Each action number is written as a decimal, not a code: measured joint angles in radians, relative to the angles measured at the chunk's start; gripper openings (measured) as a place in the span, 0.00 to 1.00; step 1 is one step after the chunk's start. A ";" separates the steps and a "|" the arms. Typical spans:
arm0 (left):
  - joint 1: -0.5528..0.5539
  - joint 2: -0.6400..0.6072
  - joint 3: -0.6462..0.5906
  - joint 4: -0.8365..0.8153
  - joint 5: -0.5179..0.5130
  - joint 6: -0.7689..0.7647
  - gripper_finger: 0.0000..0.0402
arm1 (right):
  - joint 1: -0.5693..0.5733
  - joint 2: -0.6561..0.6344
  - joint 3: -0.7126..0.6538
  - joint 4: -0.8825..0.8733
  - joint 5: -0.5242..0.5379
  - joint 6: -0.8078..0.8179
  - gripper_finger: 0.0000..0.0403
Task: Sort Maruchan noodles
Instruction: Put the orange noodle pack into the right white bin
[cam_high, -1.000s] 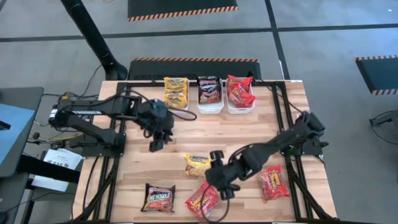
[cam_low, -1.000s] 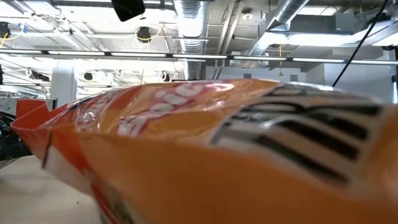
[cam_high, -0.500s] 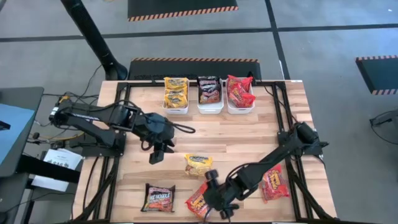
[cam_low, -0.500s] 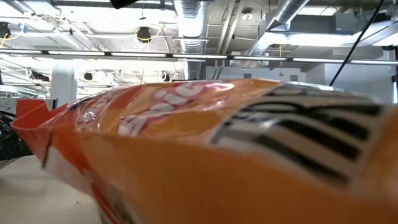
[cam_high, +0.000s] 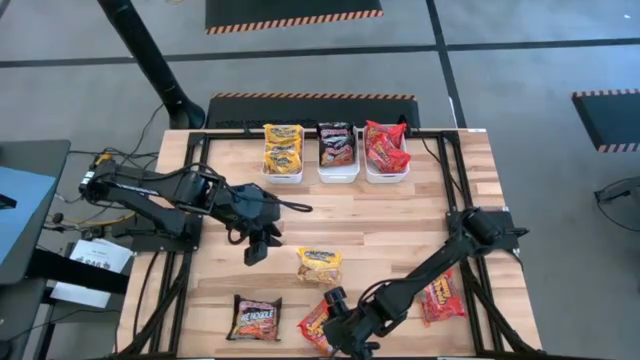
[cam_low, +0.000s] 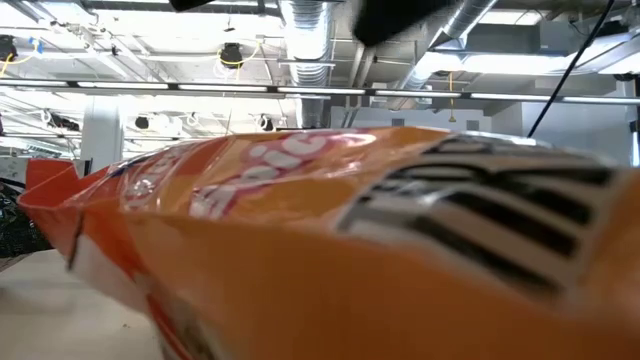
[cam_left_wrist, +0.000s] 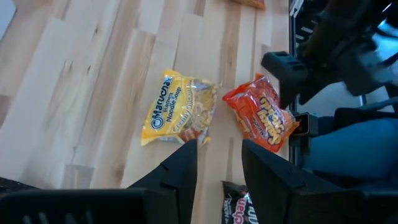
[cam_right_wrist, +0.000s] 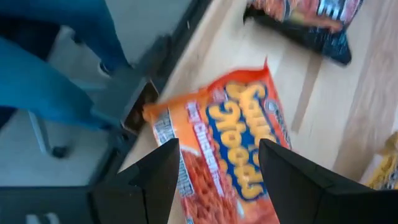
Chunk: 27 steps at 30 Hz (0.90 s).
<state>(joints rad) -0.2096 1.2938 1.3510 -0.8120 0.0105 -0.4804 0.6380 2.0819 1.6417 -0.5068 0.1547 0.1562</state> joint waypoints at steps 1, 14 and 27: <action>0.000 0.000 0.000 0.000 0.000 -0.004 0.28 | 0.000 0.007 0.000 -0.003 0.000 0.000 0.61; 0.000 0.000 0.000 0.002 -0.037 -0.029 0.28 | -0.027 0.034 -0.018 0.042 0.008 0.000 0.61; 0.000 0.000 0.000 0.000 -0.037 -0.002 0.28 | -0.051 0.069 -0.060 0.053 0.000 0.041 0.61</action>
<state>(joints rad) -0.2096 1.2938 1.3510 -0.8120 -0.0269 -0.4828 0.5865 2.1505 1.5821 -0.4537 0.1552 0.1974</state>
